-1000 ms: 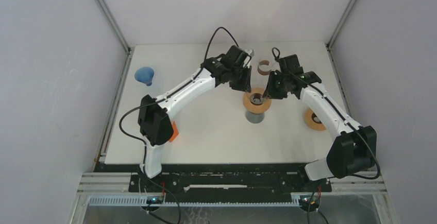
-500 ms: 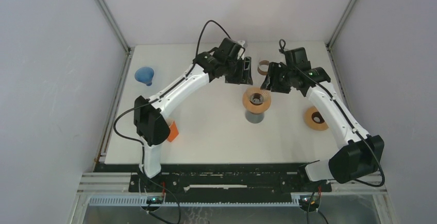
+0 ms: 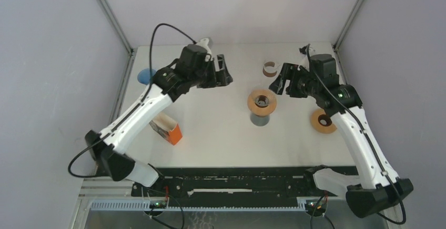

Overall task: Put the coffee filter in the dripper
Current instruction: Pick up the coffee filter holder at the center of the board.

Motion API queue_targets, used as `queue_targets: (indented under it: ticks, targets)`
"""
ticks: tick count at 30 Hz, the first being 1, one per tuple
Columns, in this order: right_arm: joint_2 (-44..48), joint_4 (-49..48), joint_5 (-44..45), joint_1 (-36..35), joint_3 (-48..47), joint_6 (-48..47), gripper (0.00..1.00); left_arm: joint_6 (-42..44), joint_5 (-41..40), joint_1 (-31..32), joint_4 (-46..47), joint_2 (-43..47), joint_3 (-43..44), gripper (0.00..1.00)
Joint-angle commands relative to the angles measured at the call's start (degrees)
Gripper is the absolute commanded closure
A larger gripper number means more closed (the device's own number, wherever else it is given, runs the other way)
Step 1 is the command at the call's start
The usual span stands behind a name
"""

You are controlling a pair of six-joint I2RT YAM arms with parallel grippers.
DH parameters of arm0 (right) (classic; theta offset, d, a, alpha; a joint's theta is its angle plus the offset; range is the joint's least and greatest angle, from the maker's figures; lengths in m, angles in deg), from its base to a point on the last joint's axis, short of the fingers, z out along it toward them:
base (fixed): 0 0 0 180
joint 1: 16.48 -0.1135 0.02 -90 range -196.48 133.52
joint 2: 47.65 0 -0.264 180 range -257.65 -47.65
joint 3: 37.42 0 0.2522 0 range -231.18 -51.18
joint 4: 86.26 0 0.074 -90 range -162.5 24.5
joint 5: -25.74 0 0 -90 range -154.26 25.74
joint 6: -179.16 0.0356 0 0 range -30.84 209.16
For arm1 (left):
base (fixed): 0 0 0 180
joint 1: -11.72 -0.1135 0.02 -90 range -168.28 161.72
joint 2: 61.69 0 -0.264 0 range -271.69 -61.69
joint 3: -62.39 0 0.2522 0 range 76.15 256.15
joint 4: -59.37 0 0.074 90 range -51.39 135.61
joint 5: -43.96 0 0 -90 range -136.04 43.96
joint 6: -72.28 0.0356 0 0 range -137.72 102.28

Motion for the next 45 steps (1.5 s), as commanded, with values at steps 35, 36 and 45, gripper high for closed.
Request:
queue_targets:
  ticks: [35, 36, 45]
  targets:
    - [18.3, -2.5, 6.1, 2.3, 12.8, -8.7, 0.14, -13.1, -14.5, -27.0, 5.0, 24.4, -44.4, 0.33]
    - [18.3, -2.7, 5.9, 2.5, 13.0, -8.8, 0.14, -13.1, -14.6, -27.1, 5.4, 23.7, -44.6, 0.34]
    - [19.2, -2.9, 6.3, 3.0, 14.0, -9.0, 0.14, -11.3, -14.0, -27.5, 5.7, 19.4, -43.2, 0.52]
